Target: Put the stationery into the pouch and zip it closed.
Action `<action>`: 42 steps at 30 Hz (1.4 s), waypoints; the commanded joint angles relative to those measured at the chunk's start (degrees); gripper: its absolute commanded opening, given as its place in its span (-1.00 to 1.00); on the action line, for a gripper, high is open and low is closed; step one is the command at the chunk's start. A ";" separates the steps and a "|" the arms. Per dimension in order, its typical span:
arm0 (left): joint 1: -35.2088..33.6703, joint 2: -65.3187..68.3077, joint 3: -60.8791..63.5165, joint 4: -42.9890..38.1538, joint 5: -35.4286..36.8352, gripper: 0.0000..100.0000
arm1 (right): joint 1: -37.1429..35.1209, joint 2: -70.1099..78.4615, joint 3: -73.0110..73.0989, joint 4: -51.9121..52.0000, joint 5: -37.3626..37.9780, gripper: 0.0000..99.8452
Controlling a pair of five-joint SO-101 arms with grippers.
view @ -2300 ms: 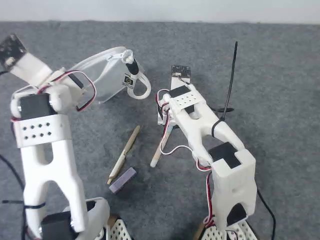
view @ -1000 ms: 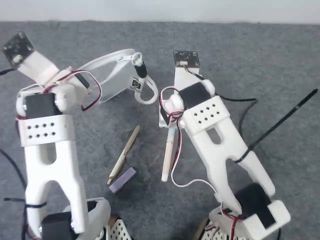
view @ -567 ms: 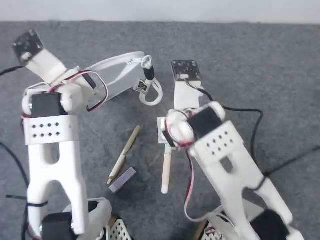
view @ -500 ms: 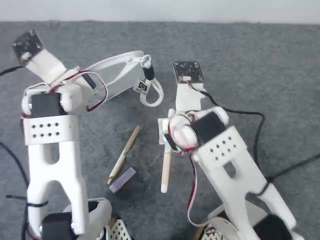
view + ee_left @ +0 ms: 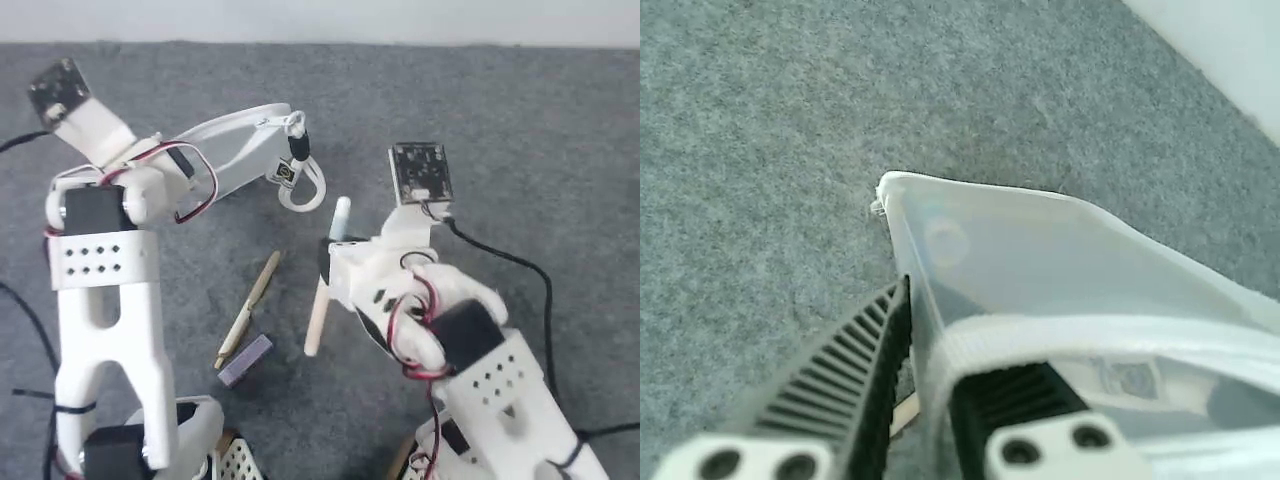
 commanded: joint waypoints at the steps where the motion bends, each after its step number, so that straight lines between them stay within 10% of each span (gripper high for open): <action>1: -0.09 0.00 -0.13 -0.62 -0.53 -0.98 | -0.57 -5.58 5.45 -9.63 -0.53 -0.99; 42: 0.00 0.09 -0.04 -0.62 -0.53 -0.98 | -0.22 -27.21 24.18 -56.57 -0.18 -0.99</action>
